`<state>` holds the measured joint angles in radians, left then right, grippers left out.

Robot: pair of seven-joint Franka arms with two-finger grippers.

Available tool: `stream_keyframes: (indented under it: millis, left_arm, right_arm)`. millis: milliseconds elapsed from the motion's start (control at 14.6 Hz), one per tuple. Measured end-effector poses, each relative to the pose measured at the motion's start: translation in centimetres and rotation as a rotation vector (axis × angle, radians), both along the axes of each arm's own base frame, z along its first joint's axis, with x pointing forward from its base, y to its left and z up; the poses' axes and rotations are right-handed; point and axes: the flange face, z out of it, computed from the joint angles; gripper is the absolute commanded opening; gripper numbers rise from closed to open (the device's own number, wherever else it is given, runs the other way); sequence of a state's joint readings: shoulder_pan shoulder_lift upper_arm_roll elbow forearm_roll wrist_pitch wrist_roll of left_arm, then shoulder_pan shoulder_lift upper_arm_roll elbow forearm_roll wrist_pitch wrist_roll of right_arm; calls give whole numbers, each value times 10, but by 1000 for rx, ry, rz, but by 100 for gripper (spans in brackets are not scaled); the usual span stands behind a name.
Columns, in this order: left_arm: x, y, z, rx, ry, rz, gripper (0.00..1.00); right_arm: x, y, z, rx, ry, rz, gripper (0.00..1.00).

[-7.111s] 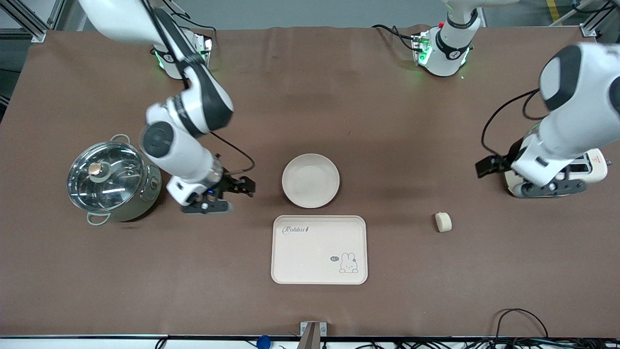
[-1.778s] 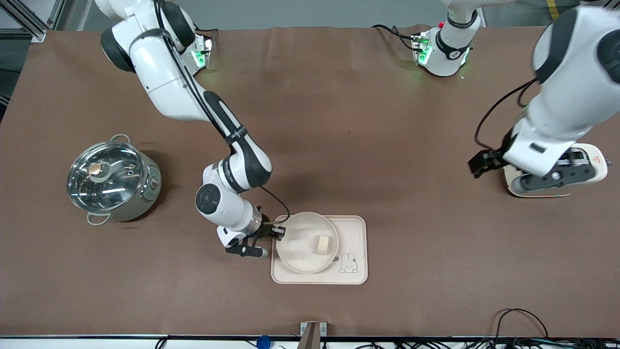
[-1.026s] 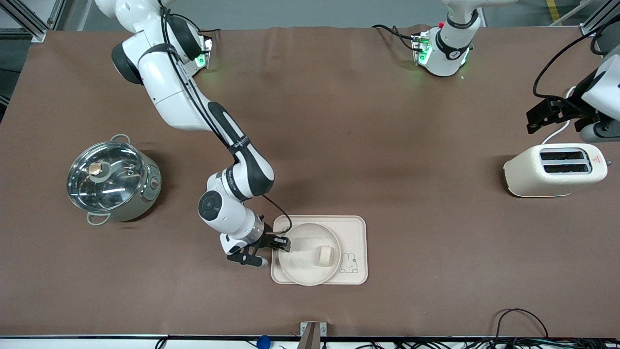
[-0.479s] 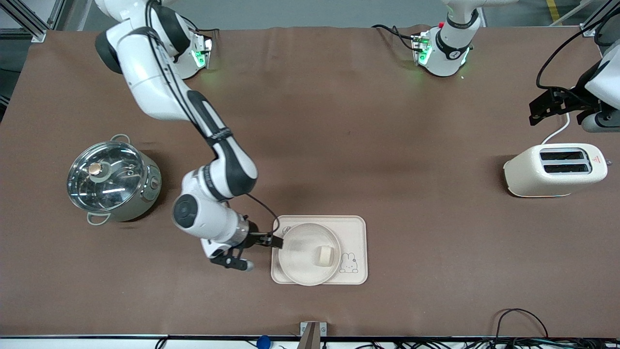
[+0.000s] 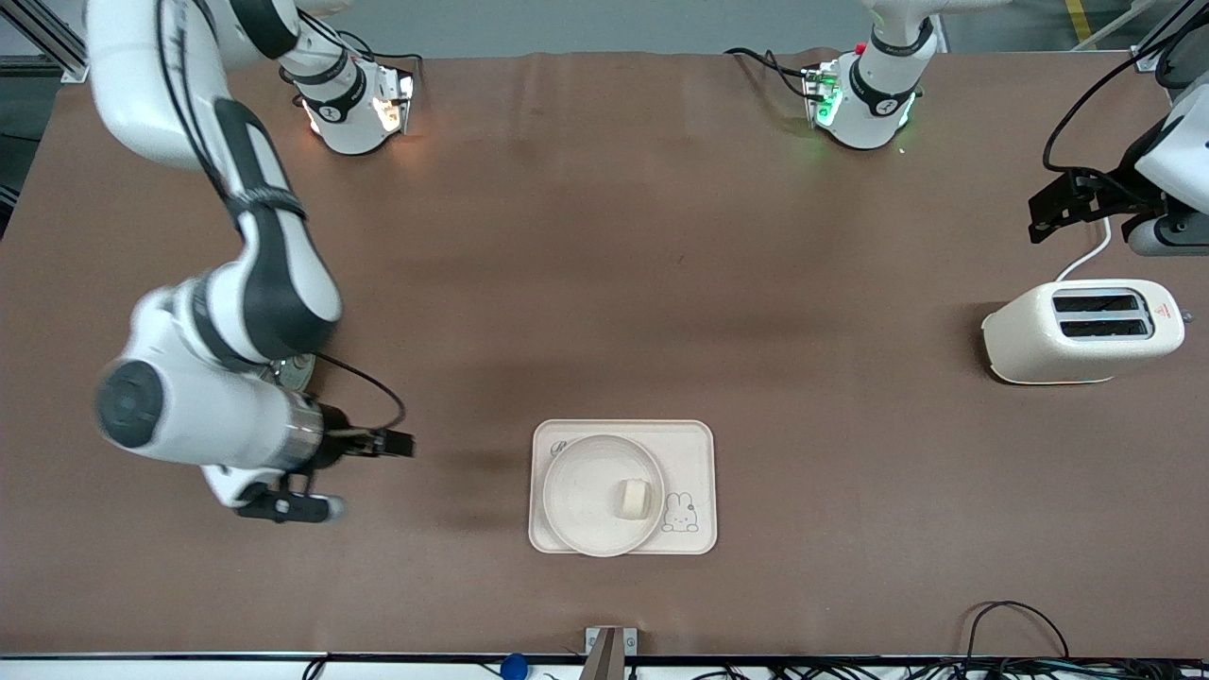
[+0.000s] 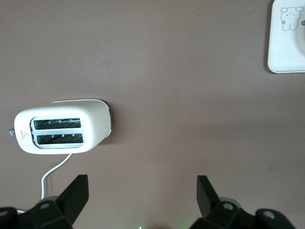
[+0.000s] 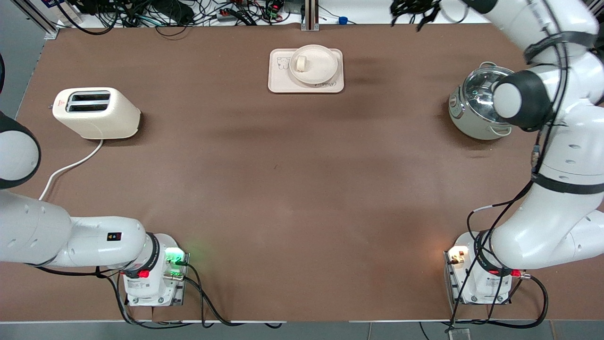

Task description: Place bun in plate and plate on tray

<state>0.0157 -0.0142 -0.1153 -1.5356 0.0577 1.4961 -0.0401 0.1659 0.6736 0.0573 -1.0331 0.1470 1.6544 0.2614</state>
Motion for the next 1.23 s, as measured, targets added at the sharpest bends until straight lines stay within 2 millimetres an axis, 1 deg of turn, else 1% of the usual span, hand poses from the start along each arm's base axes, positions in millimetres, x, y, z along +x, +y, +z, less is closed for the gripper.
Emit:
stream_keyframes:
  millis: [137,205,274,410,479,547,615,752,889,1026,1231]
  left_arm:
    - [-3,-6,3,-2,-1,-10,100]
    - [-6,-9,4,-1,-2,-16,100]
    - [-8,-13,5,-1,-3,-23,100]
    - [-13,-18,6,2,-3,-32,100]
    - [-16,-19,6,3,-3,-34,100]
    - [-20,-19,6,5,-2,-35,100]
    - [-24,-20,6,7,-2,-35,100]
    - [-29,-20,7,9,-3,-36,100]
    - [-30,-21,8,0,-5,-36,100]
    - [-28,-21,7,-7,-7,-36,100]
    - [-25,-20,8,-9,-19,-34,100]
  right_arm:
    - [-22,-27,50,-34,39,-8,100]
    - [-33,-47,73,-49,47,-25,100]
    - [-46,-70,93,-61,49,-43,100]
    - [-78,-120,126,-79,43,-68,100]
    - [-95,-141,139,-101,37,-81,100]
    - [-112,-155,151,-131,30,-92,100]
    - [-128,-163,163,-162,20,-98,100]
    - [-157,-168,184,-213,-8,-95,100]
    - [-175,-175,200,-227,-33,-71,100]
    - [-182,-183,205,-227,-46,-60,100]
    - [-183,-184,203,-227,-40,-51,100]
